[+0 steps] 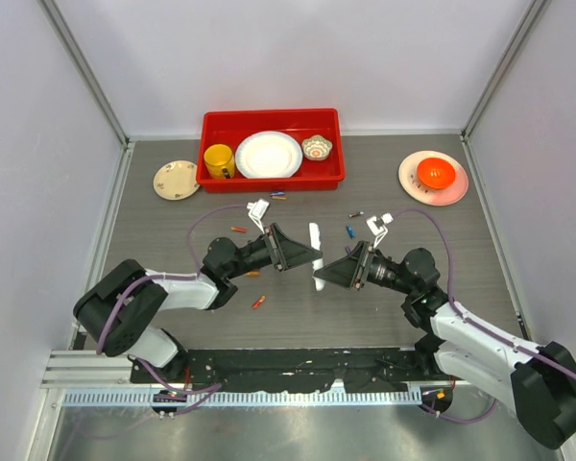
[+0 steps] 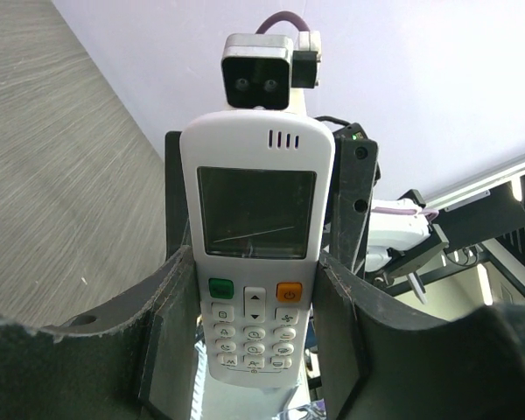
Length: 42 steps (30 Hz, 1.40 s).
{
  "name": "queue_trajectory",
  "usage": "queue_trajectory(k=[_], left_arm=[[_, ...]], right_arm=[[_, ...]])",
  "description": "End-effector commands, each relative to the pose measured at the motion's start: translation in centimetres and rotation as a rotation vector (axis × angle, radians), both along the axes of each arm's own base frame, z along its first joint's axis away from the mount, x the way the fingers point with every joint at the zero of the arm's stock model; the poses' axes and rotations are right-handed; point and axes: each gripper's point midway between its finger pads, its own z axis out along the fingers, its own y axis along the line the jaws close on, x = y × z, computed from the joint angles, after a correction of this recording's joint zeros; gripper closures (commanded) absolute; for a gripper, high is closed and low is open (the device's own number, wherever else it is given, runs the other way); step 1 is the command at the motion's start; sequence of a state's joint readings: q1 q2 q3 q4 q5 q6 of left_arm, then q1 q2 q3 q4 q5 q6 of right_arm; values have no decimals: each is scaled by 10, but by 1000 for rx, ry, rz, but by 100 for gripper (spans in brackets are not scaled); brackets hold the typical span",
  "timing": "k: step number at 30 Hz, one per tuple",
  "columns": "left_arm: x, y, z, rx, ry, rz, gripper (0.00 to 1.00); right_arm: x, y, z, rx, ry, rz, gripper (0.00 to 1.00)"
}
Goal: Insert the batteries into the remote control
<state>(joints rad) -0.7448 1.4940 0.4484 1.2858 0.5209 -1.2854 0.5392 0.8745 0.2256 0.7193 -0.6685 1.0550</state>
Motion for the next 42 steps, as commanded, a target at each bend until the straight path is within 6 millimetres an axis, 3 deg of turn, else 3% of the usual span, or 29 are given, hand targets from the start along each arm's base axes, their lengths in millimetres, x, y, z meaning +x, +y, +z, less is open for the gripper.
queue_trajectory(k=[1, 18, 21, 26, 27, 29, 30, 31, 32, 33, 35, 36, 37, 38, 41, 42], left_arm=[[-15, 11, 76, -224, -233, -21, 100], [-22, 3, 78, -230, -231, -51, 100], [-22, 2, 77, -229, -229, -50, 100], [-21, 2, 76, -228, -226, -43, 100], [-19, 2, 74, -225, -221, -38, 99], [-19, 1, 73, -223, -213, -45, 88], [-17, -1, 71, -220, -201, -53, 56], [-14, -2, 69, -217, -182, -55, 46], [-14, -3, 68, -218, -158, -65, 40], [-11, -2, 67, -218, -148, -64, 33], [-7, -2, 65, -214, -132, -58, 27], [-3, 0, 64, -214, -126, -44, 18], [-1, 1, 64, -214, -128, -38, 16], [1, 2, 64, -214, -128, -32, 0], [7, 6, 65, -218, -126, -6, 0], [10, 9, 64, -215, -123, 7, 0]], right_arm=[[-6, 1, 23, 61, -83, 43, 13], [-1, 6, 32, 120, -74, 52, 20], [-2, 6, 31, 123, -73, 62, 30], [-7, 5, 31, 121, -82, 83, 57], [-9, 5, 30, 120, -85, 89, 66], [-14, 5, 34, 119, -104, 116, 78], [-16, 6, 31, 104, -105, 125, 82], [-18, 5, 33, 92, -130, 131, 85], [-18, 5, 37, 76, -152, 136, 92], [-18, 5, 24, 22, -100, 133, 94], [-17, 2, 33, -33, -201, 122, 99], [-17, 0, 16, -106, -145, 121, 99], [-15, -1, 13, -149, -191, 112, 99], [-15, -3, 21, -165, -218, 102, 99], [-8, -6, 10, -272, -225, 62, 99], [-10, -8, -2, -330, -188, 60, 99]])
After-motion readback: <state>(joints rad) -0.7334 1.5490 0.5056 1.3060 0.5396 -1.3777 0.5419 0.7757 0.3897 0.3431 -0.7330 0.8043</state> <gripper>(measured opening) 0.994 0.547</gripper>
